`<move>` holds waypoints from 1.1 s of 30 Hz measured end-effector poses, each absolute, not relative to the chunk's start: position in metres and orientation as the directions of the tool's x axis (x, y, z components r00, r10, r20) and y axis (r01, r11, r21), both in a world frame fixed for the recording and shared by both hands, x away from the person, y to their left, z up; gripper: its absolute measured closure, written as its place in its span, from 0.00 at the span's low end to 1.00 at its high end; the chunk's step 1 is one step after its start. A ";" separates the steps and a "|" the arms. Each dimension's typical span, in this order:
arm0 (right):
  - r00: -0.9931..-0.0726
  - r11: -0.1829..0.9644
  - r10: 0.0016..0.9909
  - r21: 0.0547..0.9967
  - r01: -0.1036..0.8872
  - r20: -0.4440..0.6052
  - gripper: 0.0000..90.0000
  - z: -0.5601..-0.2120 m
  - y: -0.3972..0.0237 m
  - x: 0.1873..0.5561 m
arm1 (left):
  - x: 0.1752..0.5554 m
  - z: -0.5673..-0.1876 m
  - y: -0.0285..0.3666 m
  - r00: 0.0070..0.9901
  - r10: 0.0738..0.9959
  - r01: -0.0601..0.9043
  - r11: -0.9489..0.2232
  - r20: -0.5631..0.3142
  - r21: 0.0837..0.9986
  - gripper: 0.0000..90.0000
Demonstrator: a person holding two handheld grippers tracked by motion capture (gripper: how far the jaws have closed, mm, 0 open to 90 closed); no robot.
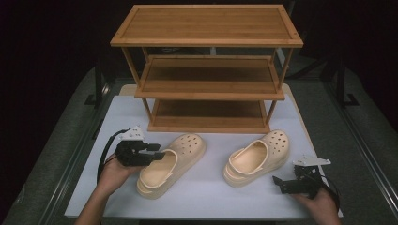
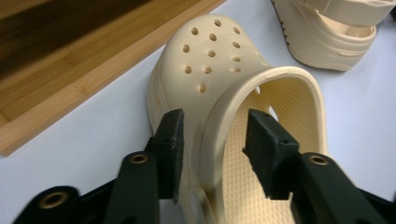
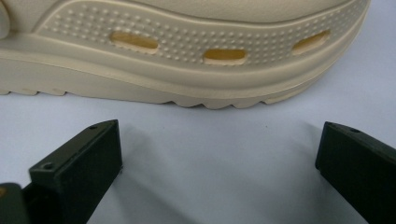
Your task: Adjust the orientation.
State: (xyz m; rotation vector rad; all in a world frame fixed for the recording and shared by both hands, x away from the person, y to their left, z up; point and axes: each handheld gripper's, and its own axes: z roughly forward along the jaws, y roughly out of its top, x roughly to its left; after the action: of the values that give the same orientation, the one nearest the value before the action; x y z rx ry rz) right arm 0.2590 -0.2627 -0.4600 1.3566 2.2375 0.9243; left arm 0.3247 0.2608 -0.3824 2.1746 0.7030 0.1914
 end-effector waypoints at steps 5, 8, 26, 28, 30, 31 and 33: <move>-0.471 0.323 0.882 0.694 0.643 0.026 0.00 -0.460 -0.263 0.259 | 0.326 -0.386 0.256 0.832 0.551 0.409 -0.521 -0.071 0.749 0.76; -0.471 0.323 0.882 0.694 0.644 0.027 0.00 -0.460 -0.263 0.259 | 0.324 -0.386 0.254 0.830 0.556 0.394 -0.533 -0.041 0.749 0.80; -0.471 0.324 0.882 0.694 0.644 0.026 0.00 -0.460 -0.263 0.259 | 0.317 -0.376 0.258 0.784 0.615 0.361 -0.554 0.077 0.751 0.93; -0.471 0.323 0.882 0.694 0.643 0.027 0.00 -0.460 -0.263 0.259 | 0.316 -0.375 0.263 0.774 0.627 0.363 -0.552 0.086 0.751 0.93; -0.472 0.324 0.881 0.694 0.643 0.026 0.00 -0.460 -0.263 0.259 | 0.315 -0.374 0.270 0.760 0.645 0.372 -0.538 0.086 0.756 0.93; -0.471 0.323 0.882 0.694 0.644 0.026 0.00 -0.460 -0.263 0.259 | 0.315 -0.373 0.274 0.755 0.649 0.375 -0.539 0.088 0.755 0.93; -0.471 0.323 0.882 0.693 0.644 0.027 0.00 -0.460 -0.263 0.259 | 0.314 -0.373 0.282 0.740 0.666 0.383 -0.533 0.095 0.754 0.93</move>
State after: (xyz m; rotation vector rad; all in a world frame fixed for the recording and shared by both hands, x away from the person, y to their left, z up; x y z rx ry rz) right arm 0.2590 -0.2628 -0.4599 1.3580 2.2385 0.9234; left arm 0.3137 0.2817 -0.3731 2.1894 0.7865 0.4853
